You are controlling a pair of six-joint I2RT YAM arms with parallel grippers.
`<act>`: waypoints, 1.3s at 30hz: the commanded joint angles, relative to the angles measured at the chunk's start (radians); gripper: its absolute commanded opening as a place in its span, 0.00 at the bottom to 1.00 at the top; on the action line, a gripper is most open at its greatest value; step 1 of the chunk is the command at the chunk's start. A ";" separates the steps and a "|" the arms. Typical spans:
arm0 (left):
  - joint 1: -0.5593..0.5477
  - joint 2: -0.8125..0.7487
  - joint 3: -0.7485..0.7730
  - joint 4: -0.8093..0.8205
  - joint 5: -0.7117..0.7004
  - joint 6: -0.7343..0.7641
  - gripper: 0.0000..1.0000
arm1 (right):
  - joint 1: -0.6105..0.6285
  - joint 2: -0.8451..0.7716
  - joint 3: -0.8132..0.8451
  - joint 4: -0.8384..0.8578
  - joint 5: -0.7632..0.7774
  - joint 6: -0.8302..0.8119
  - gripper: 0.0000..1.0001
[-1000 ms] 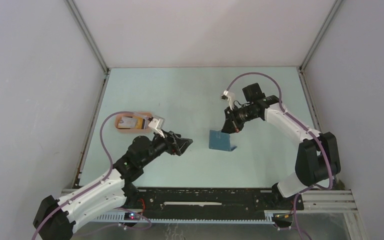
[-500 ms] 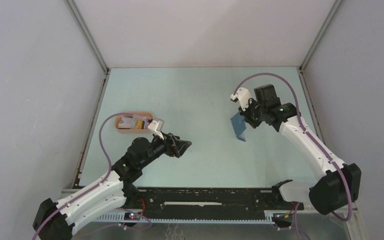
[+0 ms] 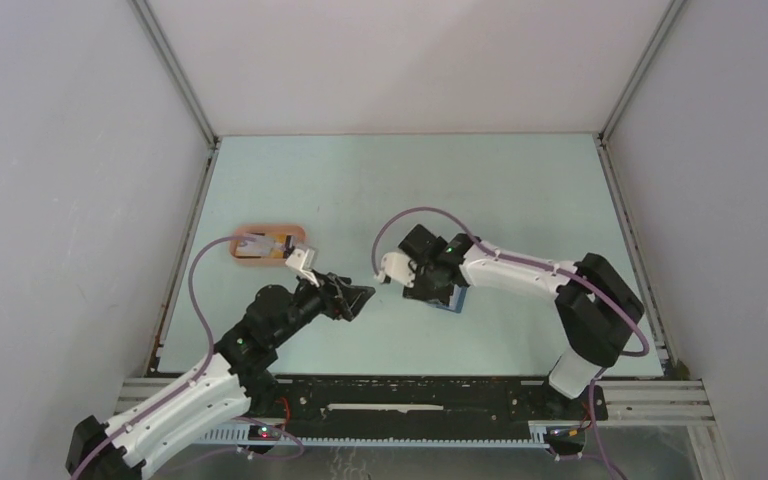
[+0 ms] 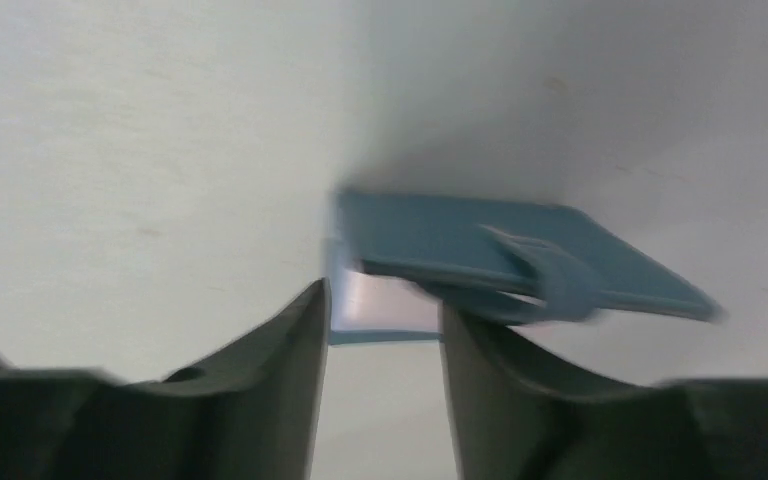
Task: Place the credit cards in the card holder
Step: Open the card holder at the center of the board.
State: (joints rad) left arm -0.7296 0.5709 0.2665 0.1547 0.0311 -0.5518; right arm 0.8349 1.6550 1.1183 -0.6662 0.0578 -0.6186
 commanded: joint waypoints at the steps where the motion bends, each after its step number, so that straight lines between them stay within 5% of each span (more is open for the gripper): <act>1: 0.006 -0.098 -0.060 -0.059 -0.073 -0.019 0.79 | 0.105 -0.014 0.016 -0.046 -0.148 0.017 0.65; 3: 0.007 -0.136 -0.075 -0.072 -0.085 -0.022 0.79 | 0.125 -0.030 0.015 -0.041 -0.167 0.025 0.77; 8: 0.007 -0.183 -0.094 -0.066 -0.088 -0.029 0.79 | 0.095 -0.096 0.037 -0.037 -0.204 0.049 0.86; 19: 0.006 -0.024 -0.094 0.187 0.057 -0.075 0.79 | -0.251 -0.268 0.049 -0.140 -0.732 0.050 0.83; 24: -0.004 0.163 -0.023 0.251 0.103 -0.104 0.78 | -0.391 -0.224 0.049 -0.143 -0.748 0.095 0.70; 29: -0.103 0.326 0.063 0.250 0.032 -0.050 0.76 | -0.512 -0.140 0.065 -0.176 -0.704 0.111 0.36; 39: -0.384 0.634 0.270 0.251 -0.297 0.345 0.79 | -0.654 0.014 0.082 -0.206 -0.743 0.163 0.05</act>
State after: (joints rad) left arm -1.0554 1.1141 0.4294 0.3637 -0.1104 -0.4179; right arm 0.2100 1.6222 1.1568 -0.8536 -0.6456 -0.5007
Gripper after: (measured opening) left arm 0.780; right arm 0.077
